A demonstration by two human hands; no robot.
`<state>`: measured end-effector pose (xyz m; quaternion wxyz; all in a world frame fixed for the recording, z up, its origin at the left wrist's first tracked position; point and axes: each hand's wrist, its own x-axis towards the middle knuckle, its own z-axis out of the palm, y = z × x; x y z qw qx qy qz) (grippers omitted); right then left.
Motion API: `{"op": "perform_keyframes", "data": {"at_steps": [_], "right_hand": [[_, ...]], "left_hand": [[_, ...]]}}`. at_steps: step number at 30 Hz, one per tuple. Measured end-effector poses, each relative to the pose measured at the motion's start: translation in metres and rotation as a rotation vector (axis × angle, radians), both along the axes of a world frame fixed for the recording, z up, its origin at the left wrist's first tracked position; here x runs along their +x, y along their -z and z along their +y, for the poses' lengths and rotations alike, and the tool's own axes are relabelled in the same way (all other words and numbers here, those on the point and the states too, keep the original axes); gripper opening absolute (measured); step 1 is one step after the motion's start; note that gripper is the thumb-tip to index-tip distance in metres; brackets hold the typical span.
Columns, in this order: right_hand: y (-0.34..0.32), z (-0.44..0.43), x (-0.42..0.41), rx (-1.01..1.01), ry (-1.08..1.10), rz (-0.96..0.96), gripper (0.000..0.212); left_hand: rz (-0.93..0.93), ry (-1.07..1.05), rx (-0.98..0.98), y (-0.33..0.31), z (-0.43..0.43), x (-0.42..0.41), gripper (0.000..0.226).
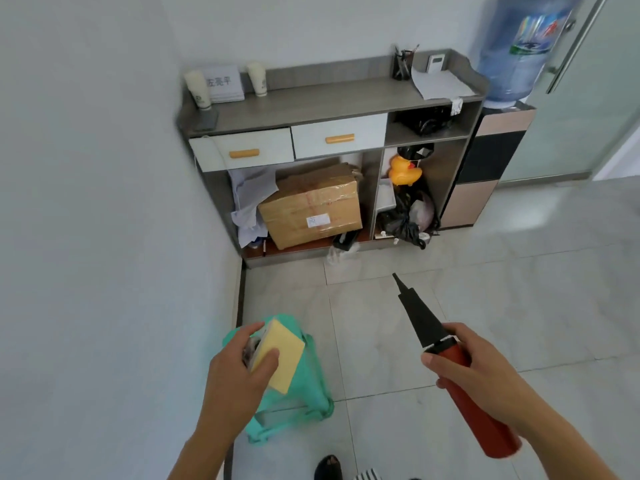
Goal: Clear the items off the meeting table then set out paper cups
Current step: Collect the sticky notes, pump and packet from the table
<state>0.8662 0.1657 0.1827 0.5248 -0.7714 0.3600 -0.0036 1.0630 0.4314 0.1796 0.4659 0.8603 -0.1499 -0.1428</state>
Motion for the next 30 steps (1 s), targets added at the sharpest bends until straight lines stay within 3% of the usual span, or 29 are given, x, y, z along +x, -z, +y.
{"op": "perform_keyframes", "data": {"at_steps": [6, 15, 24, 30], "right_hand": [[0.003, -0.098, 0.083, 0.006, 0.075, -0.003, 0.029], [0.019, -0.289, 0.256, -0.037, -0.017, -0.016, 0.032], [0.006, -0.388, 0.44, -0.048, -0.226, -0.095, 0.037], [0.003, -0.43, 0.556, -0.028, -0.19, -0.134, 0.033]], "left_hand": [[-0.029, 0.121, -0.02, -0.006, -0.123, 0.108, 0.036], [-0.054, 0.027, -0.018, 0.005, -0.281, 0.238, 0.038], [-0.042, -0.149, -0.016, 0.005, -0.353, 0.366, 0.043], [-0.06, -0.135, -0.033, 0.008, -0.401, 0.486, 0.041]]}}
